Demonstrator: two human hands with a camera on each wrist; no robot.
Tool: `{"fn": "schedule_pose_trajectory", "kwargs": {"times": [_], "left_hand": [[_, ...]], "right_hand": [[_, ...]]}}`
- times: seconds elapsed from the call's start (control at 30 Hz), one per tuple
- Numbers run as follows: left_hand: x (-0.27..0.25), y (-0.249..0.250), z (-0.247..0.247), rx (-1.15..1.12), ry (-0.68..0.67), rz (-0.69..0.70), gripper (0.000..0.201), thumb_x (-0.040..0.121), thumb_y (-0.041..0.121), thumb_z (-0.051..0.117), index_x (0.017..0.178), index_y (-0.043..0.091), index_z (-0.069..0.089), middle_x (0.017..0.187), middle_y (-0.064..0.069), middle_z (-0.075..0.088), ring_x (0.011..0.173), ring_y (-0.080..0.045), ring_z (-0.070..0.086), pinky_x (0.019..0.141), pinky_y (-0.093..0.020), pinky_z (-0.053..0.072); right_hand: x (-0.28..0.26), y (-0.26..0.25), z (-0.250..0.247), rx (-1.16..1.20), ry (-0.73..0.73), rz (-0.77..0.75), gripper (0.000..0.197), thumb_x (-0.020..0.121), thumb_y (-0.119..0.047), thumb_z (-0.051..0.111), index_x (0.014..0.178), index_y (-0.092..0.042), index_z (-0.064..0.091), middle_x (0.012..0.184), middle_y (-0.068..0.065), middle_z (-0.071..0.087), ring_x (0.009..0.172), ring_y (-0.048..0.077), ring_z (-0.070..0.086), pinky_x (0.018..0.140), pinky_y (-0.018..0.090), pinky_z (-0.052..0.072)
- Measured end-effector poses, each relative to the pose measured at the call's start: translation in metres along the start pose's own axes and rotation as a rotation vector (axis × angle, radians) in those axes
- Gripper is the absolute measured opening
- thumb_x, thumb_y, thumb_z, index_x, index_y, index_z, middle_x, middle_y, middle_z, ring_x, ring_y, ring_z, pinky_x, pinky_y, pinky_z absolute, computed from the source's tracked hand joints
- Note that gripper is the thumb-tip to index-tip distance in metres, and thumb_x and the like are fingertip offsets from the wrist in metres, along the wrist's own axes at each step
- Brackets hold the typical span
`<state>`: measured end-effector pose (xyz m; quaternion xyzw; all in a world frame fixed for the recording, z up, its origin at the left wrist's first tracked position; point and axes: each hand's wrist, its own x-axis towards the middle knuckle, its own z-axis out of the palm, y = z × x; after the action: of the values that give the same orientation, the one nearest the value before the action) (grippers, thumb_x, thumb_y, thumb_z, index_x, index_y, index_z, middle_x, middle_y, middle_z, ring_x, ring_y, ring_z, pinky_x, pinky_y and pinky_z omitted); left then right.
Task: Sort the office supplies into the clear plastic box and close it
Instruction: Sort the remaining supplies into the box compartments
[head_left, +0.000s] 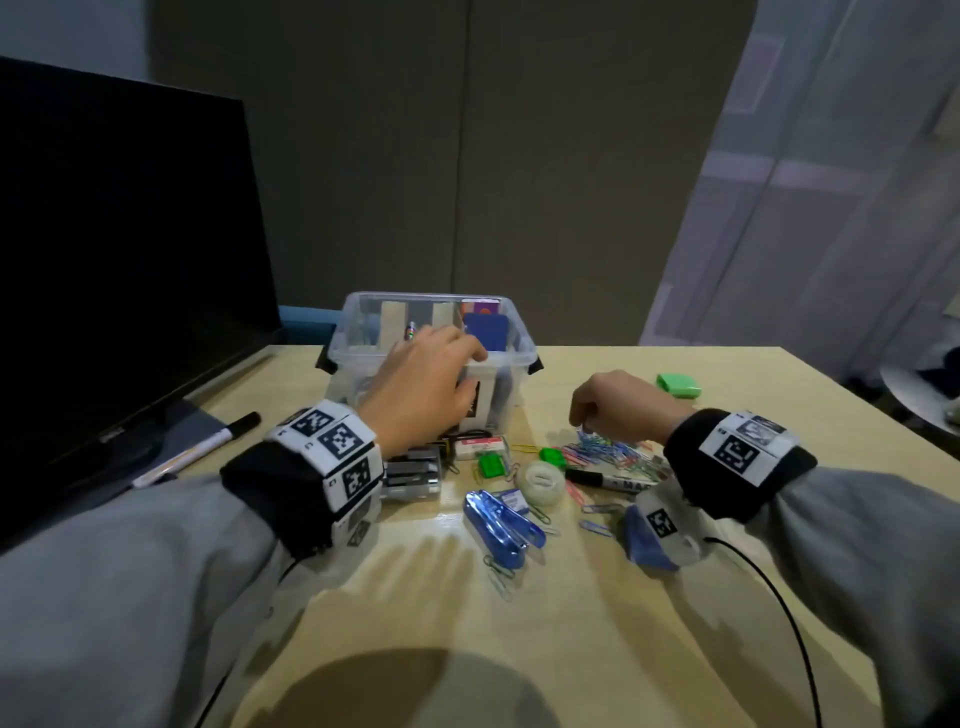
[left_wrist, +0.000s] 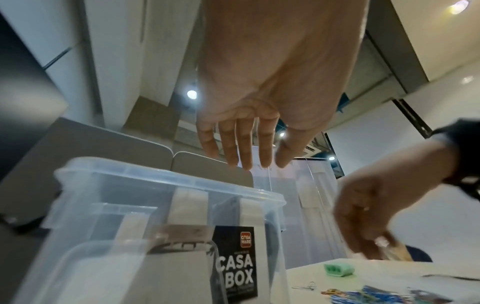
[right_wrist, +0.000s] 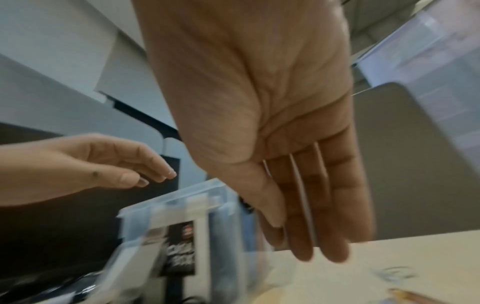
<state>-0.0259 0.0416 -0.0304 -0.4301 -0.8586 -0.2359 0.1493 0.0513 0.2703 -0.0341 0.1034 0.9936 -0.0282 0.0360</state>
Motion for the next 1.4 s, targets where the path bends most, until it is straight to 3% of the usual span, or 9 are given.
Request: {"fn": "schedule_pose_trajectory", "kwargs": {"times": [0.17,0.27,0.33,0.43,0.53,0.8,1.0,1.2,1.4], "left_hand": [[0.045,-0.001,0.014,0.062,-0.055,-0.010,0.034,0.097,0.037,0.051,0.124,0.018,0.058,0.125,0.001,0.055,0.116,-0.018,0.050,0.098,-0.041,0.044],[0.062,-0.004,0.020,-0.093,-0.146,-0.073,0.032,0.101,0.034,0.047,0.106,0.010,0.067,0.101,-0.003,0.059,0.088,-0.014,0.055,0.075,-0.029,0.043],[0.066,-0.008,0.024,-0.206,-0.156,-0.145,0.031,0.100,0.029,0.050,0.094,0.007,0.070,0.083,-0.005,0.060,0.069,-0.010,0.052,0.062,-0.024,0.038],[0.072,-0.019,0.025,-0.306,-0.141,-0.206,0.020,0.095,0.025,0.060,0.095,0.011,0.073,0.084,0.002,0.065,0.079,-0.010,0.061,0.072,-0.029,0.051],[0.075,-0.026,0.021,-0.371,-0.197,-0.200,0.017,0.092,0.025,0.064,0.097,0.012,0.073,0.092,-0.001,0.069,0.091,-0.017,0.065,0.085,-0.037,0.053],[0.072,-0.027,0.015,-0.480,-0.259,-0.178,0.015,0.092,0.020,0.063,0.104,0.012,0.069,0.103,-0.005,0.068,0.099,-0.018,0.063,0.090,-0.036,0.053],[0.072,-0.029,0.016,-0.504,-0.257,-0.187,0.017,0.092,0.021,0.064,0.106,0.013,0.069,0.104,-0.004,0.067,0.101,-0.018,0.062,0.089,-0.034,0.052],[0.071,-0.029,0.016,-0.501,-0.249,-0.183,0.019,0.092,0.021,0.063,0.108,0.013,0.068,0.107,-0.005,0.067,0.104,-0.018,0.061,0.094,-0.037,0.051],[0.070,-0.028,0.015,-0.517,-0.255,-0.195,0.017,0.092,0.021,0.063,0.107,0.013,0.067,0.107,-0.005,0.066,0.104,-0.019,0.061,0.092,-0.035,0.051]], "right_hand": [[-0.016,0.040,-0.010,-0.026,-0.112,0.248,0.032,0.089,0.003,0.046,0.108,-0.008,0.070,0.092,0.007,0.067,0.068,0.020,0.055,0.053,0.025,0.043],[-0.017,0.057,-0.005,-0.044,-0.145,0.350,0.034,0.090,0.002,0.040,0.112,-0.001,0.067,0.070,0.004,0.056,0.055,0.016,0.048,0.048,0.022,0.039],[-0.013,0.065,0.000,-0.040,-0.175,0.386,0.036,0.089,0.004,0.039,0.113,0.001,0.066,0.071,0.007,0.057,0.053,0.016,0.047,0.046,0.021,0.039],[-0.006,0.074,0.006,-0.052,-0.242,0.413,0.028,0.089,0.003,0.052,0.113,0.002,0.066,0.084,0.012,0.066,0.059,0.019,0.056,0.048,0.023,0.044],[0.004,0.077,0.009,-0.078,-0.303,0.418,0.025,0.085,-0.002,0.064,0.110,0.001,0.068,0.068,0.006,0.060,0.053,0.015,0.055,0.051,0.024,0.047],[0.017,0.071,0.023,-0.131,-0.375,0.337,0.021,0.080,-0.007,0.069,0.101,-0.003,0.074,0.087,0.011,0.075,0.063,0.020,0.068,0.071,0.030,0.058],[0.018,0.067,0.029,0.205,-0.414,0.228,0.012,0.083,0.001,0.068,0.087,-0.010,0.063,0.079,0.007,0.070,0.053,0.011,0.066,0.051,0.016,0.051],[0.018,0.055,0.036,0.348,-0.375,0.074,0.018,0.084,0.008,0.062,0.085,-0.009,0.061,0.075,0.003,0.065,0.056,0.015,0.065,0.058,0.020,0.056],[0.024,0.061,0.027,0.220,-0.281,0.146,0.021,0.083,0.005,0.060,0.079,-0.014,0.066,0.079,0.010,0.072,0.060,0.017,0.068,0.054,0.021,0.051]]}}
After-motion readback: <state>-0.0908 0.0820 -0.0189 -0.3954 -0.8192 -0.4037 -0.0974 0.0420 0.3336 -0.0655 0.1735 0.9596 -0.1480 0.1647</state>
